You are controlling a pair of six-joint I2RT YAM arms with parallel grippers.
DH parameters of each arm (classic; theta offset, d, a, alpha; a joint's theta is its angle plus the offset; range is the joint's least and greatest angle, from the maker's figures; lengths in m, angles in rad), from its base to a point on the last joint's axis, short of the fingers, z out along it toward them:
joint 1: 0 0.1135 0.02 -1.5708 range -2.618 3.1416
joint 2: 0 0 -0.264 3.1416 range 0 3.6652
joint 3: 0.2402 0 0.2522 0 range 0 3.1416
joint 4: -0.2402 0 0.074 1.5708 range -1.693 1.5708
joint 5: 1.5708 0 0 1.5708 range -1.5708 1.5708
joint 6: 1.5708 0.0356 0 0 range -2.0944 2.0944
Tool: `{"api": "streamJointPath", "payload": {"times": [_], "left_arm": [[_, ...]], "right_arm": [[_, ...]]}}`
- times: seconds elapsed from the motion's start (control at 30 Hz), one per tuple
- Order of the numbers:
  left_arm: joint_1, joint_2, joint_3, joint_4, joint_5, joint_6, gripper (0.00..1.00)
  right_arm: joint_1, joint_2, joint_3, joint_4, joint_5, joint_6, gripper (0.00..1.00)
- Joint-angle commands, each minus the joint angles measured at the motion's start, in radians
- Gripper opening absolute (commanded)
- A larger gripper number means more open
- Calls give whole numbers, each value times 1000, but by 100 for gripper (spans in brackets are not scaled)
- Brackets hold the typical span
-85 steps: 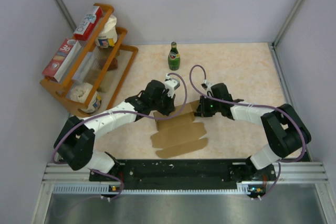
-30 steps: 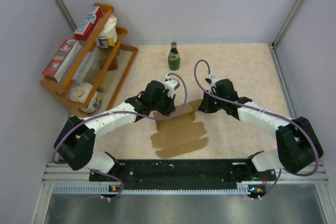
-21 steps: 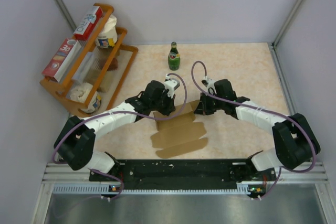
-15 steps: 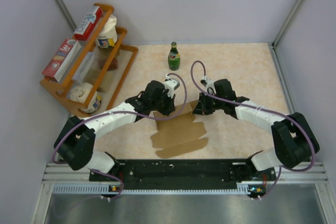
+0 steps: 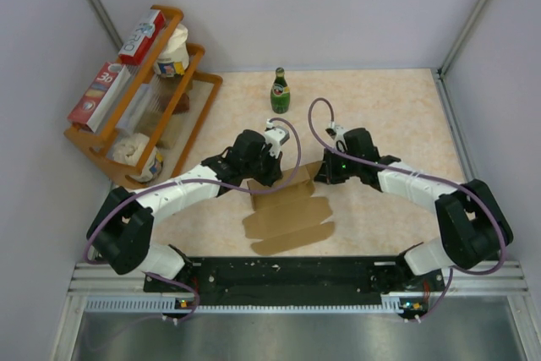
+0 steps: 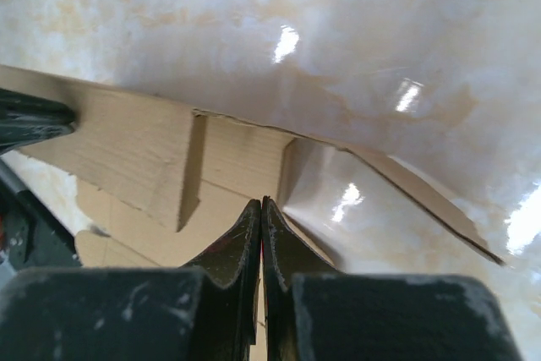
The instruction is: Fold the paper box
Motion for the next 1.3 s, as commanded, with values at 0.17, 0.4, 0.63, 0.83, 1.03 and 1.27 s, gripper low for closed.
{"api": "streamJointPath", "payload": {"times": [0.17, 0.4, 0.63, 0.83, 1.03, 1.27], "left_arm": [[-5, 4, -14, -22, 8, -10, 0], [-7, 6, -14, -22, 9, -7, 0], [-7, 7, -14, -24, 8, -9, 0], [-7, 4, -20, -27, 3, -9, 0], [-7, 6, -20, -27, 5, -10, 0], [-7, 6, -18, -27, 5, -10, 0]], "right_arm": [[-6, -28, 30, -70, 187, -60, 0], [-6, 44, 19, -12, 126, -43, 0], [-6, 102, -2, 95, -6, -4, 0], [-6, 137, -13, 167, -121, 19, 0], [-3, 170, -11, 169, -138, 23, 0], [-4, 216, -17, 180, -141, 22, 0]]}}
